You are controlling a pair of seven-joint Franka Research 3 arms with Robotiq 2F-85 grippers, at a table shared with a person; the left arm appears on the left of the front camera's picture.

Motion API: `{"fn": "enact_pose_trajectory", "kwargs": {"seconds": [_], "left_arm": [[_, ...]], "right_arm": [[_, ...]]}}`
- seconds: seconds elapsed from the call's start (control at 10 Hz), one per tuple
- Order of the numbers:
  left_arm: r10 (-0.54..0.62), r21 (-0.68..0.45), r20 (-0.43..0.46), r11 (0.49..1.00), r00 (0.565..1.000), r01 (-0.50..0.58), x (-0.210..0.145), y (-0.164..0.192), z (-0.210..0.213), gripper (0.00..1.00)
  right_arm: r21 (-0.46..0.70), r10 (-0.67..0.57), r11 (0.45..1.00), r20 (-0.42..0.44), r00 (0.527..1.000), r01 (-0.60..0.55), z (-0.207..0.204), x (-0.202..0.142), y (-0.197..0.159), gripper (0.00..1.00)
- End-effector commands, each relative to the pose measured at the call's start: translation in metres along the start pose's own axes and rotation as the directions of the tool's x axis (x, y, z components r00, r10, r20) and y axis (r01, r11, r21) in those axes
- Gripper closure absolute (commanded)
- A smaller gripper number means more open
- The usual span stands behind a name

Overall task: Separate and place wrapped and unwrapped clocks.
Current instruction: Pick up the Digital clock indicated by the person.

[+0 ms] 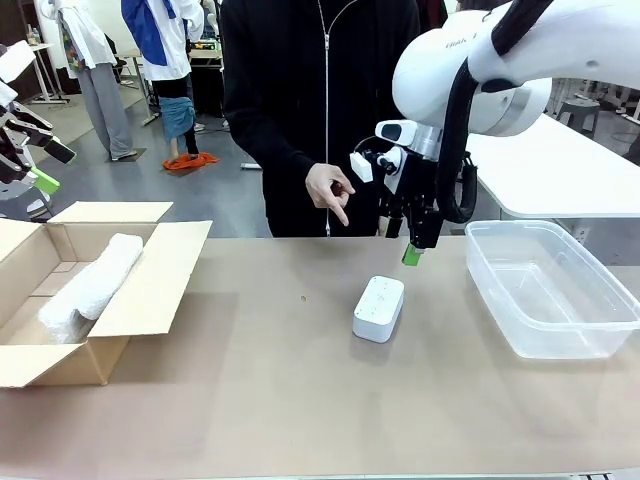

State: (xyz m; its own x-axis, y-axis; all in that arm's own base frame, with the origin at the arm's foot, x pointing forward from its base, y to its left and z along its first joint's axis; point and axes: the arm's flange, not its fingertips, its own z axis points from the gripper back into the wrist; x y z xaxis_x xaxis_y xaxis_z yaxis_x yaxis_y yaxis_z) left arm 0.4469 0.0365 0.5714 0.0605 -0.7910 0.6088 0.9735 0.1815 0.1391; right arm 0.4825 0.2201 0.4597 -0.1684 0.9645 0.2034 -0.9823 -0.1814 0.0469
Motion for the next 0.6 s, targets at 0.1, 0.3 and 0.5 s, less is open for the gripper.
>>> {"fn": "enact_pose_trajectory", "kwargs": {"seconds": [0.1,0.3,0.5], "left_arm": [[-0.007,-0.003,0.000,1.000,1.000,0.007,-0.001,0.000,0.002,0.00],[-0.007,-0.003,0.000,1.000,1.000,0.007,-0.001,0.000,0.002,0.00],[-0.007,-0.003,0.000,1.000,1.000,0.007,-0.001,0.000,0.002,0.00]], "right_arm": [[-0.044,0.088,0.995,-0.068,0.994,-0.091,-0.027,0.011,-0.015,0.00],[-0.042,0.179,0.982,-0.089,0.980,-0.183,-0.044,0.021,-0.016,0.00],[-0.037,0.284,0.956,-0.133,0.949,-0.292,-0.058,0.028,-0.018,0.00]]}}
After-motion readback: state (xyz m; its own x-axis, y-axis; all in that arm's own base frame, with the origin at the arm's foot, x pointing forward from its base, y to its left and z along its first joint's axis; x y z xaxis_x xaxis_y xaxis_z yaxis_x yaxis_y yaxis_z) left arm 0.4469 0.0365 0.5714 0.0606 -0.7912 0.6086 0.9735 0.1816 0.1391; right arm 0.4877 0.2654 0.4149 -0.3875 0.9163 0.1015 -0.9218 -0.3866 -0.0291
